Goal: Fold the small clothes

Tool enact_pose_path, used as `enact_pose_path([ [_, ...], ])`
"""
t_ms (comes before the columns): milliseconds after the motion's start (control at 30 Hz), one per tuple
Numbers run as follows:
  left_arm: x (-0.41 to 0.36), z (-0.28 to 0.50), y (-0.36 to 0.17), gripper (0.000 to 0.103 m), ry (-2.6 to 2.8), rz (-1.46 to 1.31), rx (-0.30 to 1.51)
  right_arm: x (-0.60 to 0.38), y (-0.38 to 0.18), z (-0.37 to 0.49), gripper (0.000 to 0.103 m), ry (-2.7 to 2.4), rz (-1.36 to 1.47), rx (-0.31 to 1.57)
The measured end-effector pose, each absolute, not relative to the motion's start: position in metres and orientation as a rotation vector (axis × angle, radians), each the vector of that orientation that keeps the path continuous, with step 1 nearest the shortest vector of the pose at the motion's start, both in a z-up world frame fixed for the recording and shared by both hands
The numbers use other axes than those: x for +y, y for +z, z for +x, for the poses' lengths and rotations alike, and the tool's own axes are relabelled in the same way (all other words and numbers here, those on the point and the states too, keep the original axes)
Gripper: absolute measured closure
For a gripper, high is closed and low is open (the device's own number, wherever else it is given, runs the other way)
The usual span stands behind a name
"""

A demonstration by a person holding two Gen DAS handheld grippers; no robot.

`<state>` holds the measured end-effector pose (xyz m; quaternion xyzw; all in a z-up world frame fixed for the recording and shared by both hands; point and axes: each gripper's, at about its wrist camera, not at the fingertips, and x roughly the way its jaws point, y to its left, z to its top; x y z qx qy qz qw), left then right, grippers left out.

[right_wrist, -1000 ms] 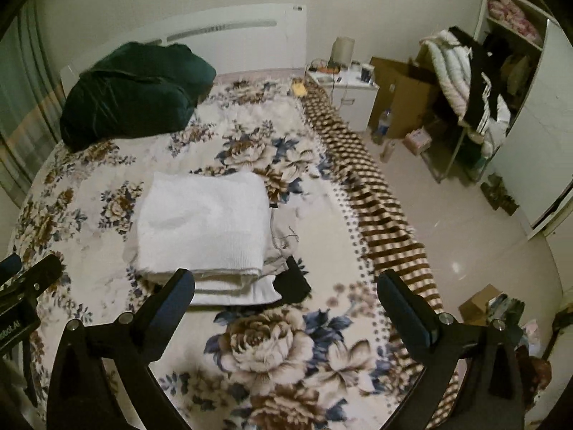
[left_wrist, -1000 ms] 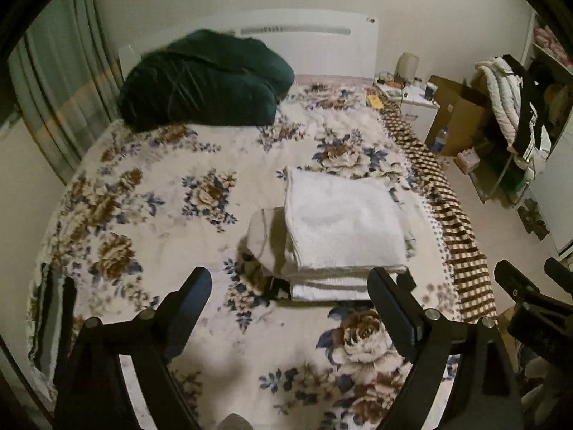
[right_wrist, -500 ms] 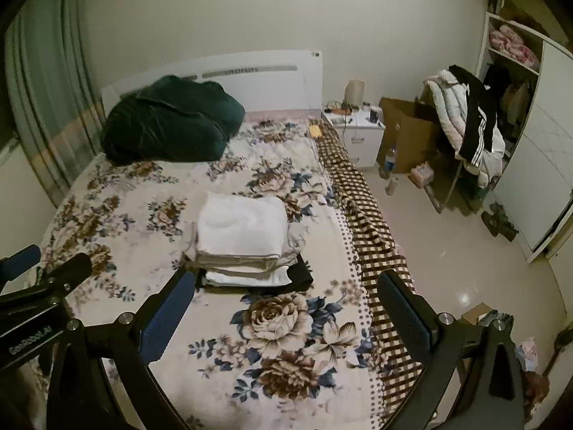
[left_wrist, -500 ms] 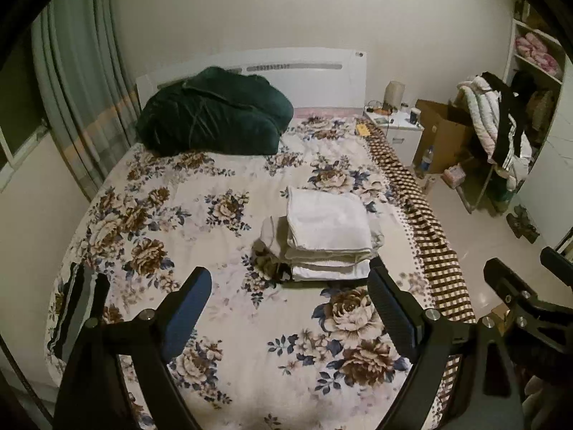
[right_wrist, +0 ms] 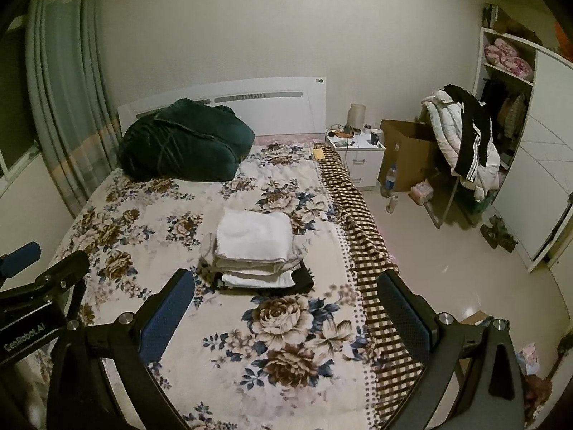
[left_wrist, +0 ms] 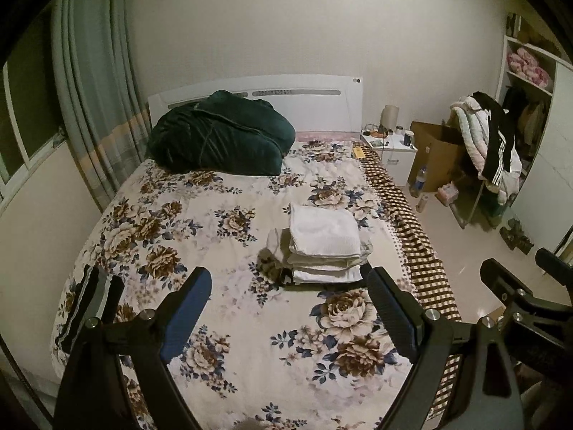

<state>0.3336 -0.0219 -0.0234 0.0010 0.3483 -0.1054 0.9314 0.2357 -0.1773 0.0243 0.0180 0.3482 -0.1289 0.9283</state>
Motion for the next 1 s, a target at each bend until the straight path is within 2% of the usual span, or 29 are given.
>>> enact_pose_path([
  [33, -0.021, 0.331, -0.023, 0.0, -0.216, -0.002, 0.713, -0.178, 0.026, 0.233, 0.0, -0.266, 0.035, 0.714],
  [1000, -0.021, 0.315, -0.013, 0.0, -0.174, 0.012, 0.67, -0.186, 0.051, 0.219, 0.0, -0.245, 0.016, 0.679],
])
